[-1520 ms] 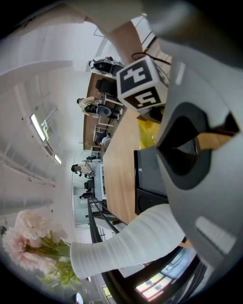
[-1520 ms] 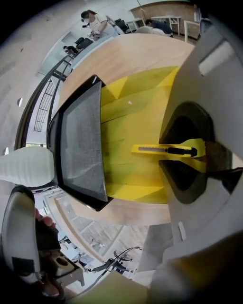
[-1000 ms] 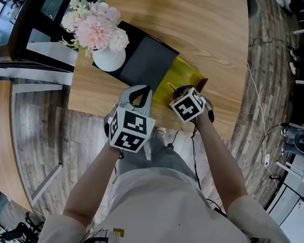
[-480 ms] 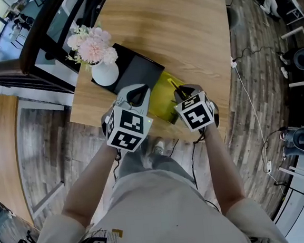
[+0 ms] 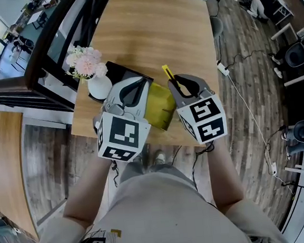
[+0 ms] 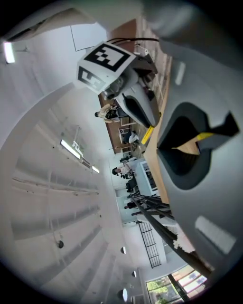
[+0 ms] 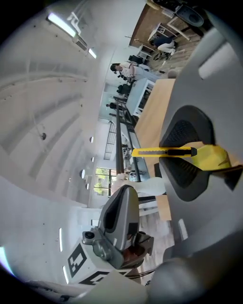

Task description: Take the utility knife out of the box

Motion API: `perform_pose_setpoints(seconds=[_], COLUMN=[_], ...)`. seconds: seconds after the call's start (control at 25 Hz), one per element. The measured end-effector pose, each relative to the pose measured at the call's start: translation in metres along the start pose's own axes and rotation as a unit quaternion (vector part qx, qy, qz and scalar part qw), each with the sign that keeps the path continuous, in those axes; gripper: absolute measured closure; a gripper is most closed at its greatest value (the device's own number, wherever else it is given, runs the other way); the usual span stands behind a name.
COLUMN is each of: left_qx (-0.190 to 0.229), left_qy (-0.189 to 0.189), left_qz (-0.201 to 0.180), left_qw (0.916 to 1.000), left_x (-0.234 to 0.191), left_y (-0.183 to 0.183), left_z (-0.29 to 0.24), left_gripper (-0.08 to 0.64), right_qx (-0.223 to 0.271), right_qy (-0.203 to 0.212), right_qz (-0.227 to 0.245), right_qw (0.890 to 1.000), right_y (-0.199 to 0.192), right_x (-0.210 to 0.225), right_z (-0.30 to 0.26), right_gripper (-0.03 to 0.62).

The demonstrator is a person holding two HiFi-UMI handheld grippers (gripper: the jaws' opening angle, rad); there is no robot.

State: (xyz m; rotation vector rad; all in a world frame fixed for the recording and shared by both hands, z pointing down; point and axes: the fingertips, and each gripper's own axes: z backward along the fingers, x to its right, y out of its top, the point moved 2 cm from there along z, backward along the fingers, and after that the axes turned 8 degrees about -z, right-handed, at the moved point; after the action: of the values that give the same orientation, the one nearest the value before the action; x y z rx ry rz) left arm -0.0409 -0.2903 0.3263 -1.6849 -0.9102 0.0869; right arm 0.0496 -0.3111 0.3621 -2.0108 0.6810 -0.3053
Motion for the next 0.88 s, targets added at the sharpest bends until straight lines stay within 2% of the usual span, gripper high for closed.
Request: perform_pose_setpoints(seconds=[0.16, 0.28, 0.4, 0.56, 0.76, 0.88], left_qx=[0.049, 0.076, 0.098, 0.121, 0.143, 0.144], left_qy=[0.018, 0.031, 0.049, 0.054, 0.054, 0.054], left_qz=[-0.016, -0.032, -0.039, -0.049, -0.068, -0.069], left_qw=[0.9985, 0.9961, 0.9932, 0.9899, 0.9859, 0.9857], left_x=[-0.006, -0.01, -0.012, -0.012, -0.001, 0.005], left_y=[0.045, 0.068, 0.085, 0.101, 0.122, 0.125], left_z=[0.02, 0.037, 0.053, 0.068, 0.093, 0.099], left_gripper=[0.557, 0.557, 0.558, 0.558, 0.558, 0.558], right_qx=[0.088, 0.163, 0.214, 0.254, 0.284, 0.285], right_qy=[-0.009, -0.005, -0.007, -0.015, 0.013, 0.008], right_qz=[0.0, 0.003, 0.01, 0.015, -0.028, -0.031], right_qw=[0.996, 0.987, 0.977, 0.967, 0.958, 0.958], right_y=[0.042, 0.075, 0.098, 0.114, 0.117, 0.112], right_x=[0.001, -0.008, -0.017, -0.02, -0.019, -0.017], right_z=[0.041, 0.08, 0.12, 0.153, 0.18, 0.189], right_gripper=[0.525, 0.525, 0.525, 0.525, 0.526, 0.525])
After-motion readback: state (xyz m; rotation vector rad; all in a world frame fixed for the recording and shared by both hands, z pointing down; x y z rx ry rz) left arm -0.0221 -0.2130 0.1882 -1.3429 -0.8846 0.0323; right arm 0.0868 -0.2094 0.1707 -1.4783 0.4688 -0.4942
